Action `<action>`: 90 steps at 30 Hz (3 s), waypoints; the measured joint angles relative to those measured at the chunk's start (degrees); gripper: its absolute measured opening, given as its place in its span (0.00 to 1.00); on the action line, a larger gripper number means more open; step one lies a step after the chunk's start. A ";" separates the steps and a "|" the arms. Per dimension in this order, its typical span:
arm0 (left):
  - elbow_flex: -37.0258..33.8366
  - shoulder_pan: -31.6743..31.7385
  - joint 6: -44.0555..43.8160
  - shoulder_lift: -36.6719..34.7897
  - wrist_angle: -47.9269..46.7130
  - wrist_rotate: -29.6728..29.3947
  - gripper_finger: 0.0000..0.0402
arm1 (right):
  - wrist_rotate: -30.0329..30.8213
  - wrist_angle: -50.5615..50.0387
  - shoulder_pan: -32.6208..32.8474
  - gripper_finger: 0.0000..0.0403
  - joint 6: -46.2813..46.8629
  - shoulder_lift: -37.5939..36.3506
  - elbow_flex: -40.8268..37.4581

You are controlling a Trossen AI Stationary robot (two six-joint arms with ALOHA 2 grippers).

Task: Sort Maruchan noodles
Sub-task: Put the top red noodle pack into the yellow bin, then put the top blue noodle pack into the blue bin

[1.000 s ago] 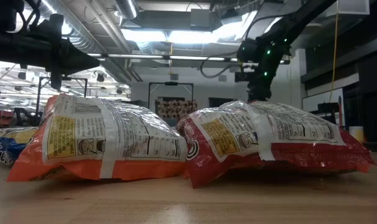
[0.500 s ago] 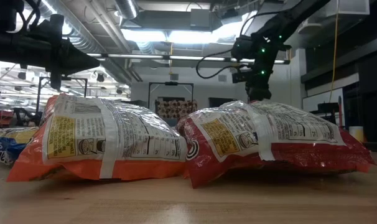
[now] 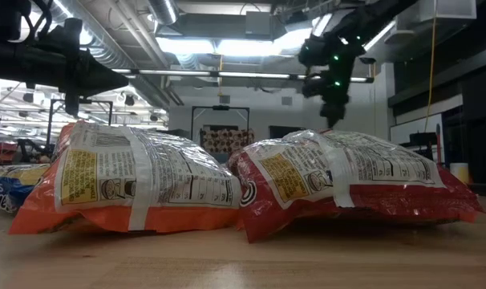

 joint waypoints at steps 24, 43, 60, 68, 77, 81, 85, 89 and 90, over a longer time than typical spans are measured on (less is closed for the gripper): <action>0.01 0.00 1.43 0.02 -0.02 -0.01 0.03 | -26.88 -3.30 -6.11 0.31 13.47 0.01 -5.97; 0.01 -0.02 1.40 0.00 -0.02 -0.24 0.03 | -37.34 10.46 -0.02 0.31 8.27 0.02 -3.08; 0.01 -0.02 1.36 0.01 -0.02 0.13 0.03 | -30.26 12.13 4.04 0.31 9.58 7.34 -4.40; 0.01 -0.01 1.33 0.01 -0.02 0.11 0.03 | -29.84 8.13 3.99 0.31 8.20 9.04 -4.37; 0.01 0.00 1.22 0.01 -0.02 0.09 0.03 | -30.36 3.31 3.99 0.31 8.17 7.66 0.20; 0.01 -0.01 1.22 0.02 -0.04 0.13 0.03 | -32.44 1.34 3.99 0.31 8.39 5.89 2.66; 0.01 -0.01 1.22 0.00 -0.04 0.13 0.03 | -44.41 1.73 4.33 0.31 13.06 3.90 3.28; 0.01 -0.01 1.26 0.00 -0.04 0.12 0.03 | -57.89 2.04 7.80 0.31 17.30 3.92 2.74; 0.01 -0.01 1.33 0.00 -0.04 0.13 0.03 | -57.84 2.75 9.50 0.31 17.44 4.00 2.22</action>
